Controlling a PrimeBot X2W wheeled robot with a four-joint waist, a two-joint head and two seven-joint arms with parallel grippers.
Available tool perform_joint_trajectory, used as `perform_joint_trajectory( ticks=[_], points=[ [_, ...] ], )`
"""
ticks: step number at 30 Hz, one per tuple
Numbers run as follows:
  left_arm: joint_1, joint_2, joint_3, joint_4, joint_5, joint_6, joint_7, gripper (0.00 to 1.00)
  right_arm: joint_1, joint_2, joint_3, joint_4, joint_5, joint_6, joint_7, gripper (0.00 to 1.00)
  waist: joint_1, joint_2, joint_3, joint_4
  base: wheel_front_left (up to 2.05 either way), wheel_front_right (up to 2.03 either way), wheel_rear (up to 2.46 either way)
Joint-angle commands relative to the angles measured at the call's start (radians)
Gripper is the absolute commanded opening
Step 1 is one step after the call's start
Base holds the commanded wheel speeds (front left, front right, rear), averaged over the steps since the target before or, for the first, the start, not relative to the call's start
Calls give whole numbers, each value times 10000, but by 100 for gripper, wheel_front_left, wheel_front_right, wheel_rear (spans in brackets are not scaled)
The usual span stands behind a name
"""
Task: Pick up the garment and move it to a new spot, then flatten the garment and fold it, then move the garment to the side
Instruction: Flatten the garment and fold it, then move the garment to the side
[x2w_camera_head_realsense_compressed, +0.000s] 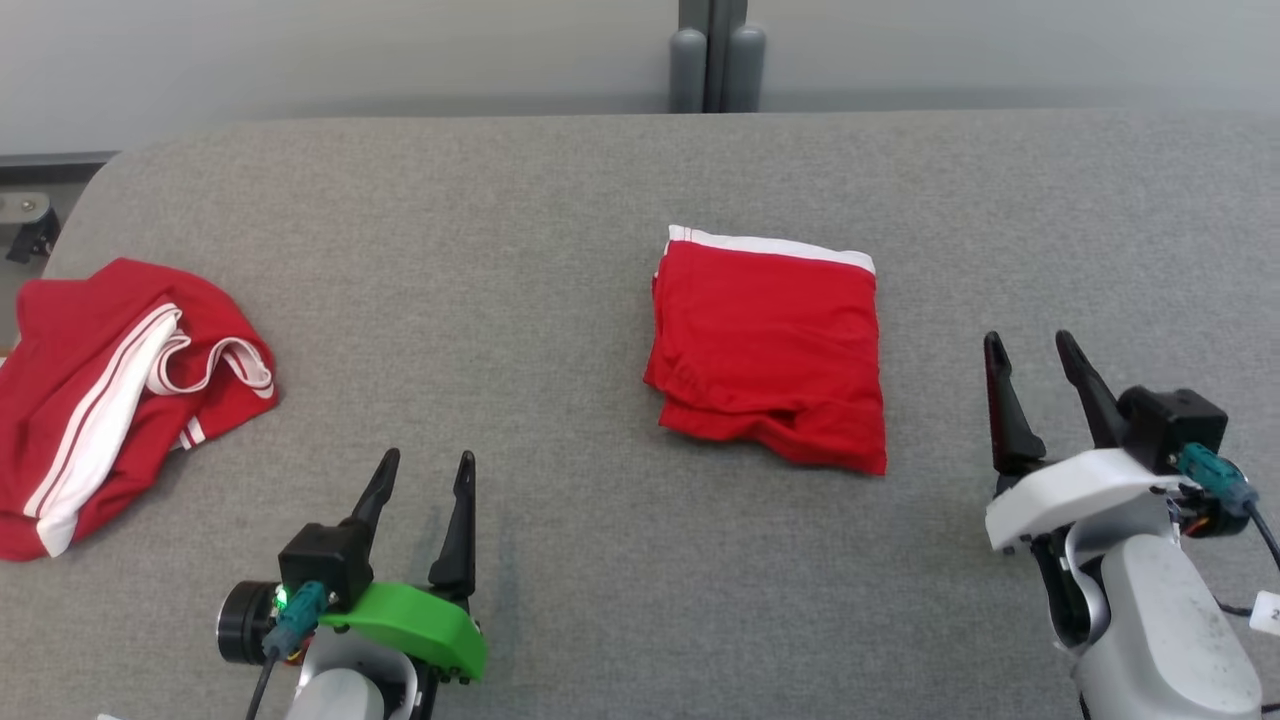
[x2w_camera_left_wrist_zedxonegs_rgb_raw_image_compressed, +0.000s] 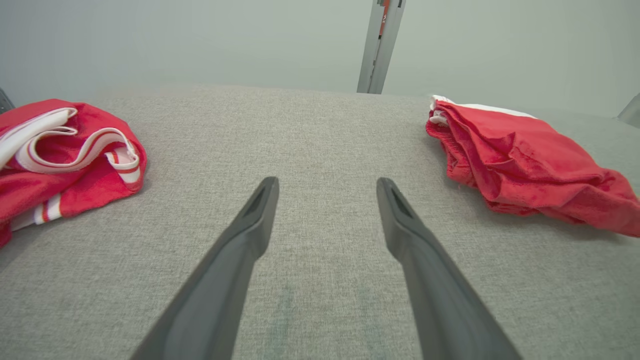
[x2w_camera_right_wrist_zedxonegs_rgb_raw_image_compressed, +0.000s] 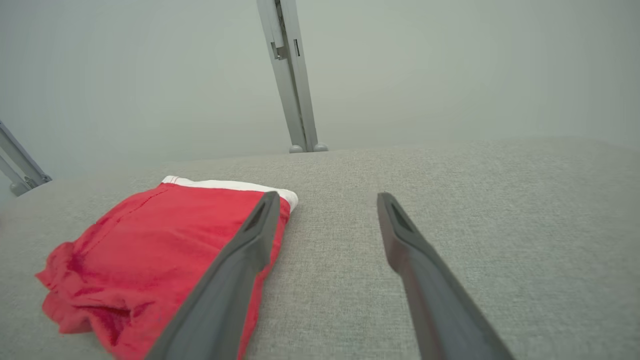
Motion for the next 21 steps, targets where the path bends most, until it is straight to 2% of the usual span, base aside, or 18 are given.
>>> perform_joint_trajectory(
  ticks=[1,13,21],
  points=[
    [223,81,106,-82,159,22,-3,100,324,-28,-108,-110,-40,-12,-17,100,0,-1,-196,-213,0,0,0],
    [1301,32,694,-449,579,22,-3,100,1878,-34,-154,-158,361,-12,-17,100,0,-1,-826,-605,0,0,0],
    [1492,-5,692,-595,538,22,-3,100,1977,-32,33,-117,338,-12,-17,100,0,-1,-846,-628,0,0,0]
  ],
)
